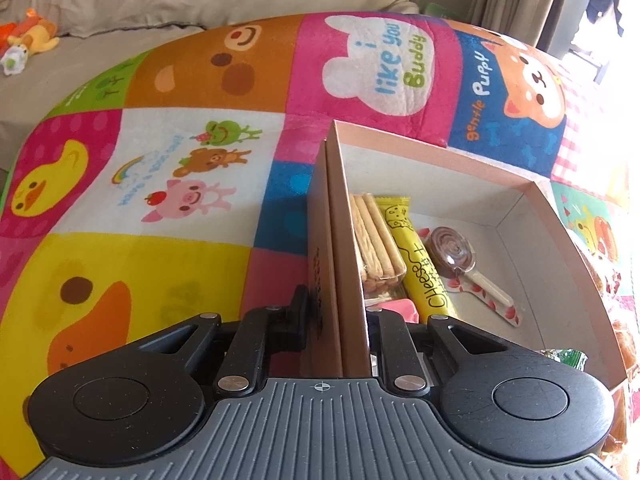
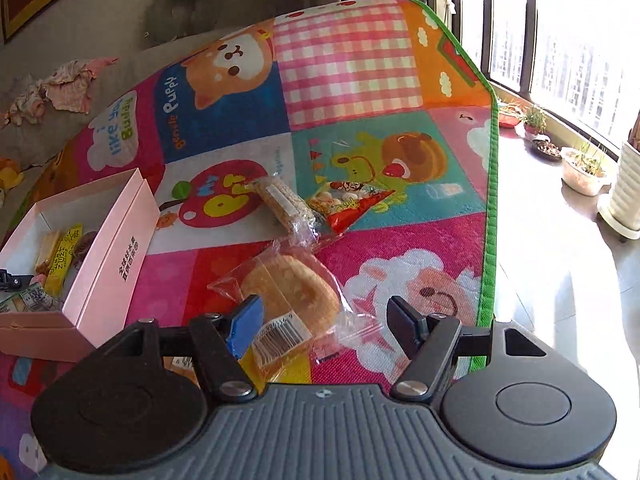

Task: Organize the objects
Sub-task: 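Carry the yellow stick snack into the pink box beside the biscuits, then grasp the red-and-white candy bag on the mat with the right gripper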

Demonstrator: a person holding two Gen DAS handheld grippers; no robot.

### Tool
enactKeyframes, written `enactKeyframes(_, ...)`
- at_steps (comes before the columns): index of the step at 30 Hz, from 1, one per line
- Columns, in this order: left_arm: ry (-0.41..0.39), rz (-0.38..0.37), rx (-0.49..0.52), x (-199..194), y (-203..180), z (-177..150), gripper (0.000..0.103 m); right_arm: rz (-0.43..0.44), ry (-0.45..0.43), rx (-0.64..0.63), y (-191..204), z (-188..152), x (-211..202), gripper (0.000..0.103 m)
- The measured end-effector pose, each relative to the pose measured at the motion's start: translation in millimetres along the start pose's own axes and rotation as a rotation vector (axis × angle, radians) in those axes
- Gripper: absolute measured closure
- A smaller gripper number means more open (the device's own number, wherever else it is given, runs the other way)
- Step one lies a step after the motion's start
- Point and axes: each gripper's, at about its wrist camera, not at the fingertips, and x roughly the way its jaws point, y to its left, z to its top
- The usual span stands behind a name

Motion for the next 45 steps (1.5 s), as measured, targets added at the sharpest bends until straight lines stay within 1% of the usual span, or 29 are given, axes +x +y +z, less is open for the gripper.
enactKeyframes(1, 0.0, 0.001, -0.004, 0.0, 0.2, 0.3, 0.085, 0.004, -0.005, 0.017, -4.2, 10.3, 7.2, 0.034)
enactKeyframes(3, -0.001, 0.001, -0.006, 0.0, 0.5, 0.2, 0.085, 0.001, 0.009, 0.088, -18.4, 41.7, 33.5, 0.026)
enactKeyframes(4, 0.0, 0.0, -0.006, 0.0, 0.5, 0.5, 0.085, -0.001, 0.023, 0.118, -25.0, 54.5, 48.0, 0.02)
enactKeyframes(7, 0.004, -0.002, -0.003, 0.1, 1.0, 1.1, 0.085, -0.022, 0.073, 0.184, -35.4, 83.3, 89.3, 0.019)
enactKeyframes(9, 0.004, -0.003, -0.002, -0.2, 1.1, 0.8, 0.085, -0.061, 0.112, 0.21, -35.9, 98.3, 120.8, 0.018)
enactKeyframes(10, 0.003, -0.004, -0.002, -0.3, 1.5, 0.5, 0.085, -0.076, 0.136, 0.214, -35.4, 102.6, 135.0, 0.016)
enactKeyframes(13, -0.001, -0.008, -0.008, -0.7, 2.3, -0.4, 0.084, -0.1, 0.201, 0.206, -30.9, 107.3, 165.2, 0.016)
enactKeyframes(15, -0.004, -0.01, -0.005, -0.7, 2.6, -1.0, 0.084, -0.115, 0.216, 0.162, -25.4, 105.2, 171.9, 0.018)
enactKeyframes(16, -0.004, -0.012, -0.003, -0.7, 2.6, -1.2, 0.084, -0.13, 0.223, 0.122, -21.8, 102.2, 172.3, 0.026)
enactKeyframes(17, -0.004, -0.014, -0.003, -0.8, 3.0, -1.1, 0.084, -0.136, 0.226, 0.092, -20.1, 98.9, 170.1, 0.036)
enactKeyframes(18, -0.004, -0.017, -0.002, -0.7, 3.2, -0.8, 0.084, -0.136, 0.221, 0.062, -20.0, 94.3, 164.6, 0.039)
enactKeyframes(20, -0.006, -0.021, -0.002, -0.7, 3.6, -0.8, 0.084, -0.123, 0.221, 0.046, -26.1, 84.8, 150.6, 0.051)
enactKeyframes(22, -0.01, -0.023, -0.003, -1.0, 4.2, -1.6, 0.084, -0.122, 0.227, 0.052, -37.3, 72.0, 130.9, 0.056)
enactKeyframes(23, -0.012, -0.023, -0.004, -1.0, 4.3, -1.9, 0.083, -0.127, 0.228, 0.054, -41.8, 66.6, 122.5, 0.057)
enactKeyframes(26, -0.017, -0.023, -0.007, -1.0, 4.2, -2.4, 0.084, -0.145, 0.225, 0.064, -60.7, 43.0, 88.2, 0.057)
enactKeyframes(29, -0.019, -0.024, -0.009, -0.7, 4.1, -2.3, 0.084, -0.13, 0.213, 0.091, -66.5, 13.2, 52.8, 0.057)
enactKeyframes(34, -0.025, -0.026, -0.008, -0.9, 4.6, -3.5, 0.084, -0.103, 0.2, 0.109, -51.9, -31.3, -0.7, 0.057)
enactKeyframes(37, -0.024, -0.026, -0.007, -0.8, 4.7, -3.5, 0.084, -0.034, 0.194, 0.172, -43.9, -52.7, -24.9, 0.056)
enactKeyframes(39, -0.024, -0.027, -0.001, -0.9, 4.8, -3.6, 0.084, 0.056, 0.19, 0.208, -37.9, -63.0, -40.3, 0.055)
enactKeyframes(40, -0.023, -0.028, 0.002, -1.1, 5.0, -3.6, 0.084, 0.072, 0.175, 0.214, -34.6, -65.9, -47.1, 0.055)
enactKeyframes(42, -0.02, -0.028, 0.01, -1.2, 4.5, -3.3, 0.084, 0.055, 0.132, 0.191, -26.5, -69.8, -61.3, 0.05)
enactKeyframes(44, -0.018, -0.027, 0.018, -1.2, 3.9, -3.2, 0.084, 0.025, 0.095, 0.141, -19.4, -72.1, -70.6, 0.036)
enactKeyframes(45, -0.018, -0.026, 0.019, -1.3, 3.7, -3.3, 0.084, 0.018, 0.084, 0.103, -14.8, -74.2, -75.3, 0.033)
